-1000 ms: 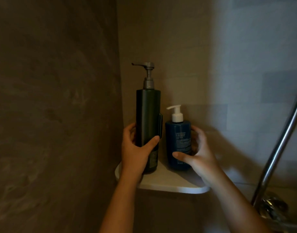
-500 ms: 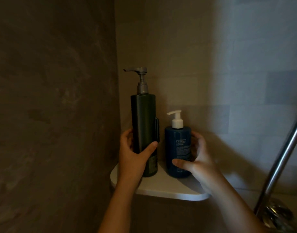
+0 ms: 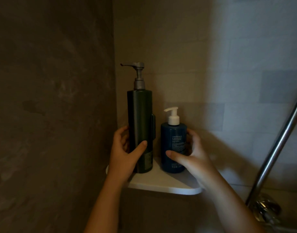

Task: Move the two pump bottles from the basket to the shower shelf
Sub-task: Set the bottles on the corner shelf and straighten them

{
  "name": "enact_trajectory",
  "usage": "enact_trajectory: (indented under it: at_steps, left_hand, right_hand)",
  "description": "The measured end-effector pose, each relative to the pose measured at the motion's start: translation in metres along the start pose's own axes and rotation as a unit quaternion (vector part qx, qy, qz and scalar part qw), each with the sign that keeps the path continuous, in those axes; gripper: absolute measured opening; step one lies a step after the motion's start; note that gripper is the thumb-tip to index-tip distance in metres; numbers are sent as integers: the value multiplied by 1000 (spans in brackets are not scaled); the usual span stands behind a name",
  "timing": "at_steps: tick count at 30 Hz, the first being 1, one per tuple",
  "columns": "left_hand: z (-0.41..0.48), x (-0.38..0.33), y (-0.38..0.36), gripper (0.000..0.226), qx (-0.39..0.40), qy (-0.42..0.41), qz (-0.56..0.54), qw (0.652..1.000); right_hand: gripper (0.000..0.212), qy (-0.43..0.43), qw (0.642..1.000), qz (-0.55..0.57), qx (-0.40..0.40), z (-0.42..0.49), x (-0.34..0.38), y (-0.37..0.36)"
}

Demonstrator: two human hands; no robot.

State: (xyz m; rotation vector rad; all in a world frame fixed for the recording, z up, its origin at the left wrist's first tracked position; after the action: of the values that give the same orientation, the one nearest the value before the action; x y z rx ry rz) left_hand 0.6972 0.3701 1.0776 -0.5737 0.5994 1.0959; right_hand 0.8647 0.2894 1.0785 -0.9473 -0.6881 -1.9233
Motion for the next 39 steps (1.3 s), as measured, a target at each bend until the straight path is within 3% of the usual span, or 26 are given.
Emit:
enact_trajectory:
  at_steps: [6, 19, 25, 29, 39]
  left_hand:
    - [-8, -9, 4, 59, 0, -16, 25, 1000]
    - [-7, -6, -1, 70, -96, -21, 198, 975]
    - [-6, -2, 11, 60, -14, 33, 55, 998]
    - [-2, -4, 12, 60, 23, 43, 37, 998]
    - [-5, -1, 6, 58, -98, -6, 183, 978]
  right_hand:
    - [67, 16, 1000, -17, -20, -1, 6, 0]
    - [61, 8, 1000, 12, 27, 6, 4, -8]
    - [61, 9, 998, 35, 49, 6, 0, -11]
    - [60, 20, 999, 19, 44, 5, -1, -11]
    - [57, 42, 998, 1, 52, 5, -1, -13]
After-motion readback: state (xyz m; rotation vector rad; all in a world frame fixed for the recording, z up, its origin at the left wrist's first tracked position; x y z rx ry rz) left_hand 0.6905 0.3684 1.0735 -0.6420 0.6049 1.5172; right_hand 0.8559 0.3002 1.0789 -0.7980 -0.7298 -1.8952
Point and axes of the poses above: each hand's wrist, its own z-axis towards the middle knuckle, its own y-axis out of the back of the hand, x = y × z, the point moved 2 cm from there along z, towards the middle knuckle, and after that the axes turned 1 degree about -y, right-handed, at the moved point
